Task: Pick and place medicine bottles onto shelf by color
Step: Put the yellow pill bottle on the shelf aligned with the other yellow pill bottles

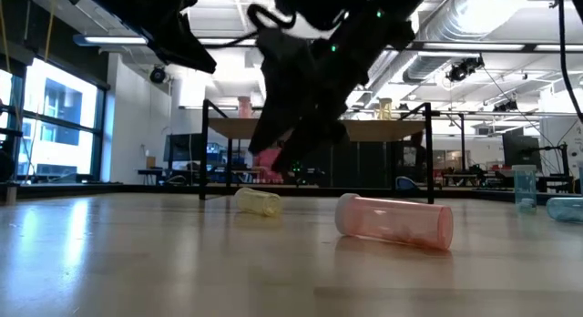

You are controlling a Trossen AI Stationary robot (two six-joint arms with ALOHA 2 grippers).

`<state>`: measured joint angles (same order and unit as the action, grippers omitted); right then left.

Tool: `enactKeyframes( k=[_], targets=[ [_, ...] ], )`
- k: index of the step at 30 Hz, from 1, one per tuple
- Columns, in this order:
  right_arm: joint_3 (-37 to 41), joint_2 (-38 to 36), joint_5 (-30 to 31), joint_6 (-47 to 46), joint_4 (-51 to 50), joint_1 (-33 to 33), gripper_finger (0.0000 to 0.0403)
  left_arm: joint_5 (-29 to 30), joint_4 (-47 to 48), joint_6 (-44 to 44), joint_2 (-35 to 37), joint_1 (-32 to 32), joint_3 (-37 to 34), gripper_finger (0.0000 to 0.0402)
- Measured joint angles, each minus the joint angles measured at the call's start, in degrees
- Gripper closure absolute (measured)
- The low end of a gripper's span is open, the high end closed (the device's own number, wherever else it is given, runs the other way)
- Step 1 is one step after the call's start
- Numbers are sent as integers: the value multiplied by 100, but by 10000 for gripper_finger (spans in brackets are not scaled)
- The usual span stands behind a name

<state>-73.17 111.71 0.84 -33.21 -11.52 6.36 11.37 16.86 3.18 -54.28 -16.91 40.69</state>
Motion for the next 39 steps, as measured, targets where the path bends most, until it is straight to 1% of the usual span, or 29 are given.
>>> enactKeyframes(
  k=[10, 14, 17, 20, 26, 29, 35, 39],
  targets=[
    [4, 587, -66, -199, 139, -1, 164, -1, 3, -17, 0, 0, 0, 232],
    [-7, 650, -20, -282, 174, -1, 164, -1, 2, -17, 0, 0, 0, 232],
    [-19, 659, 198, -485, 44, -1, 164, -4, 3, -6, 0, 0, 0, 232],
    [-22, 659, 203, -581, -52, -54, 167, -4, 2, -2, 0, 1, 0, 232],
    [-22, 664, 170, -581, -120, -148, 202, -4, 2, 6, 0, 0, 0, 232],
    [-119, 679, 173, -579, -348, -189, 221, 45, 4, 92, 0, 0, 0, 232],
    [-291, 698, 199, -248, -606, -226, 251, 110, 2, 153, 0, 0, 0, 232],
    [-295, 698, 198, -227, -659, -230, 272, 112, 3, 153, 0, 0, 0, 232]
  ],
)
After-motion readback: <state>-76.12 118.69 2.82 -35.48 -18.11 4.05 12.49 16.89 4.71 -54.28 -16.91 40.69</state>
